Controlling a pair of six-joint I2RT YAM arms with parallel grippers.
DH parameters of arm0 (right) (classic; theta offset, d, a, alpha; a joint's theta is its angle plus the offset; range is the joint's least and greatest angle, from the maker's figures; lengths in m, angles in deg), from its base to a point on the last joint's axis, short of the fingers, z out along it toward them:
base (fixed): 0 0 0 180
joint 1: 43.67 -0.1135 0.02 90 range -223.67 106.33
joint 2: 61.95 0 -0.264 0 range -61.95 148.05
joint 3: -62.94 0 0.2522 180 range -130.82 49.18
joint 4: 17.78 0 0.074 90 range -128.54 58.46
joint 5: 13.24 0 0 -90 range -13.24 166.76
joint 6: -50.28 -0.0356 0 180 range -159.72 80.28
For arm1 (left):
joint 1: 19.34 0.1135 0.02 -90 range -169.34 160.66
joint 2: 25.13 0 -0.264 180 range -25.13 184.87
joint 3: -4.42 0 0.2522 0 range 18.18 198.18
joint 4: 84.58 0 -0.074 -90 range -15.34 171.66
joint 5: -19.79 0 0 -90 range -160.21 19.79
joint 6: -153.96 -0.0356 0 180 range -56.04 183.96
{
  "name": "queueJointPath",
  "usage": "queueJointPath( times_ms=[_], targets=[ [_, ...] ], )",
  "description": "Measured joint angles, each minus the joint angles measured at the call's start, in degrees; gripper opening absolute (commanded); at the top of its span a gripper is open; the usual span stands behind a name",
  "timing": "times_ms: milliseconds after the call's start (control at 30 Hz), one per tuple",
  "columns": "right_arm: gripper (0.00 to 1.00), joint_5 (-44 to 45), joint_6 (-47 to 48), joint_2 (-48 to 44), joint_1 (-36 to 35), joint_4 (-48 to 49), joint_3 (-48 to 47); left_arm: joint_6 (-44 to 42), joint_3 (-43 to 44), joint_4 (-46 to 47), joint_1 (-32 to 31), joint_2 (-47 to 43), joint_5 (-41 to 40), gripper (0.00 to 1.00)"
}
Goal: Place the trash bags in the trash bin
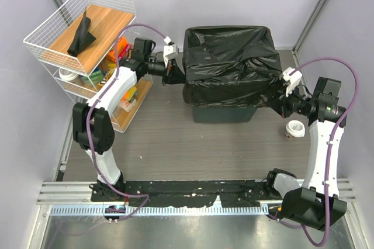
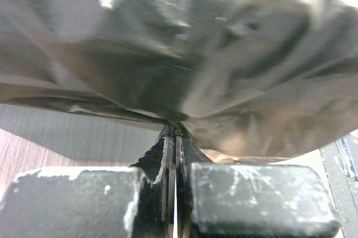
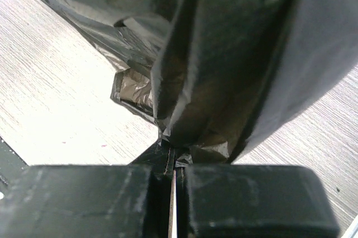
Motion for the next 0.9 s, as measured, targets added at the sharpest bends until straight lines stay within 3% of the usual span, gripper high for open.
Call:
queueJointPath(
  times_ms=[300, 333, 433, 467, 500, 600, 767, 900],
  targets=[
    [0.01, 0.39, -0.85, -0.81, 1.49, 0.7, 0.79, 4.2, -11.32, 6.03, 0.0, -9.07, -1.33, 0.0],
    [0.01, 0.42, -1.03, -0.92, 1.75, 0.74, 0.85, 4.26, -11.74, 6.01, 0.09, -9.25, -1.42, 0.07],
    [0.01, 0.7, -1.44, -1.64, 2.14, 0.7, 0.85, 4.24, -12.09, 5.35, 0.76, -9.31, -1.97, 0.54],
    [0.02, 0.76, -1.46, -1.88, 2.14, 0.66, 0.85, 3.61, -12.09, 4.96, 1.05, -9.44, -2.19, 0.62],
    [0.01, 0.76, -1.44, -2.16, 2.14, 0.52, 0.85, 3.06, -12.07, 4.0, 1.49, -9.68, -2.54, 0.77],
    [0.01, 0.76, -1.22, -2.43, 2.12, -0.74, 0.5, 0.57, -12.04, 0.2, 2.4, -11.13, -4.04, 0.99],
    [0.01, 0.85, -0.46, -2.38, 2.14, -2.49, -0.48, -4.72, -12.46, -6.93, 2.69, -16.39, -6.56, 1.0],
    [0.01, 0.83, -0.37, -2.4, 2.14, -2.73, -0.61, -3.28, -16.61, -5.27, 1.25, -21.75, -8.33, 1.0]
  ],
)
